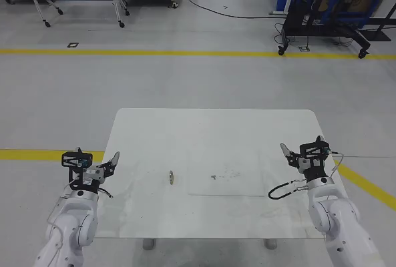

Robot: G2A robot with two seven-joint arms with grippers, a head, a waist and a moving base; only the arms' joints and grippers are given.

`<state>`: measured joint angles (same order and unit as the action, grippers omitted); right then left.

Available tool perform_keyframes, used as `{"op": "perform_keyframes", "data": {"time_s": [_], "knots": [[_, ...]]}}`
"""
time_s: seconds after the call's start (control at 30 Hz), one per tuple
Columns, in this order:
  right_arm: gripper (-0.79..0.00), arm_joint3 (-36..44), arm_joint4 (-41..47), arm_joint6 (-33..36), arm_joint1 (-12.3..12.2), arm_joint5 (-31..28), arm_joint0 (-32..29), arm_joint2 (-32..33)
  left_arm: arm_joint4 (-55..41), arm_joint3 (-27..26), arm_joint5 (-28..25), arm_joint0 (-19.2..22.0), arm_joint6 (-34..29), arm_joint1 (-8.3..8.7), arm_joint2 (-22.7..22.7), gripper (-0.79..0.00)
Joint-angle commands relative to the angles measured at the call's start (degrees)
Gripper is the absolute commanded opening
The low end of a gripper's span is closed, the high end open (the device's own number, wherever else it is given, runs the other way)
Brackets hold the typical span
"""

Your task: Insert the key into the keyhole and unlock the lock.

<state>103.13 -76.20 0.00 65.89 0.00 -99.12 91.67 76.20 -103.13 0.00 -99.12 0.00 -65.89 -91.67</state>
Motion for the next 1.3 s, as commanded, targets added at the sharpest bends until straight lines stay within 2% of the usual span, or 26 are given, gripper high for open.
{"op": "perform_keyframes", "data": {"time_s": [0.0, 0.1, 0.23, 0.3, 0.77, 0.93, 1.13, 1.27], "knots": [[0.0, 0.0, 0.0, 0.0, 0.0, 0.0, 0.0, 0.0, 0.0, 0.0, 0.0, 0.0, 0.0, 0.0, 0.0, -0.001], [0.0, 0.0, -0.4, 0.2, 0.0, -0.6, 0.0, -0.3, 0.0, 0.0, 0.0, 0.0, 0.0, 0.0, 0.0, 0.0], [0.0, -0.2, -5.2, 2.9, -0.2, -5.5, 1.6, -3.0, 0.0, 0.0, 0.0, 0.0, 0.0, 0.0, 0.0, 0.0], [0.0, -0.5, -3.8, 3.3, -0.2, -7.4, 2.0, -3.2, 0.0, 0.0, 0.0, 0.0, 0.0, 0.0, 0.0, 0.0], [0.0, -0.6, -4.0, 3.8, -0.2, -8.3, 2.1, -3.6, 0.0, 0.0, 0.0, 0.0, 0.0, 0.0, 0.0, 0.0], [0.0, -4.2, -4.4, 13.1, -0.5, -19.1, 9.4, -7.1, 0.0, 0.0, 0.0, 0.0, 0.0, 0.0, 0.0, 0.0], [0.0, -10.1, -1.8, 23.3, -0.3, -28.8, 18.7, -12.1, 0.0, 0.0, 0.0, 0.0, 0.0, 0.0, 0.0, 0.0], [0.0, -13.7, -0.9, 27.7, 0.0, -34.6, 23.4, -16.0, 0.0, 0.0, 0.0, 0.0, 0.0, 0.0, 0.0, 0.0]]}}
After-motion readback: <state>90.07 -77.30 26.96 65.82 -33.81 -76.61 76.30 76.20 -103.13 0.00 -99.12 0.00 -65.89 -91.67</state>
